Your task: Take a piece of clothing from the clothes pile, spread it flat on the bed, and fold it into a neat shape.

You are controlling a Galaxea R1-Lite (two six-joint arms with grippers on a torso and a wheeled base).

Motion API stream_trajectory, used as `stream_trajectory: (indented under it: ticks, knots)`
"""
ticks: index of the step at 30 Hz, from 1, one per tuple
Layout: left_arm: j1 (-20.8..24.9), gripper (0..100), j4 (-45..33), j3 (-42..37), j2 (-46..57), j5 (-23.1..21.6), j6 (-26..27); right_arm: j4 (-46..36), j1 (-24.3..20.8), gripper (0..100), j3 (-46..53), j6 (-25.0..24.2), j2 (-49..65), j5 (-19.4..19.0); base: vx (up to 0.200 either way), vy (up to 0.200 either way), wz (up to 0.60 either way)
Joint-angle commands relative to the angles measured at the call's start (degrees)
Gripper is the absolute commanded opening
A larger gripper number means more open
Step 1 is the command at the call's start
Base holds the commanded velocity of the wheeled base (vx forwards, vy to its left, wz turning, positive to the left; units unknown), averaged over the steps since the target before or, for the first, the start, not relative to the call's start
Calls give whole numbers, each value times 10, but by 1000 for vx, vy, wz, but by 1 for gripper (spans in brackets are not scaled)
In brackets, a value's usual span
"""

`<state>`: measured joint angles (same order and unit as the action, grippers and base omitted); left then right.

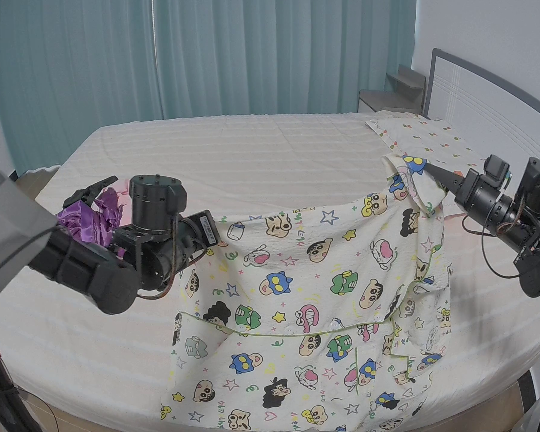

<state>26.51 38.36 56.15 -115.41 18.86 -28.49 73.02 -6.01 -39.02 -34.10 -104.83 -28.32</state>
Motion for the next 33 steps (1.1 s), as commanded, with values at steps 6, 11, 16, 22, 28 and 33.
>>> stream_trajectory:
  ticks: [6,11,16,22,28,33]
  knots:
    - [-26,0,-7,150,-176,5,1,45,14,0,-85,-2,-202,24,0,0,0]
    - [-34,0,-7,195,-235,6,0,41,15,0,-138,-9,-263,30,0,0,0]
    - [-47,100,-18,249,-291,11,0,27,11,0,-194,-14,-332,49,0,0,0]
    - [-61,100,-65,348,-359,48,1,7,5,100,-282,-74,-397,88,0,0,0]
    - [-82,100,-68,411,-400,67,5,-37,10,100,-375,-135,-436,160,0,0,0]
    - [-100,100,-67,417,-405,67,8,-82,16,100,-433,-198,-451,213,0,0,0]
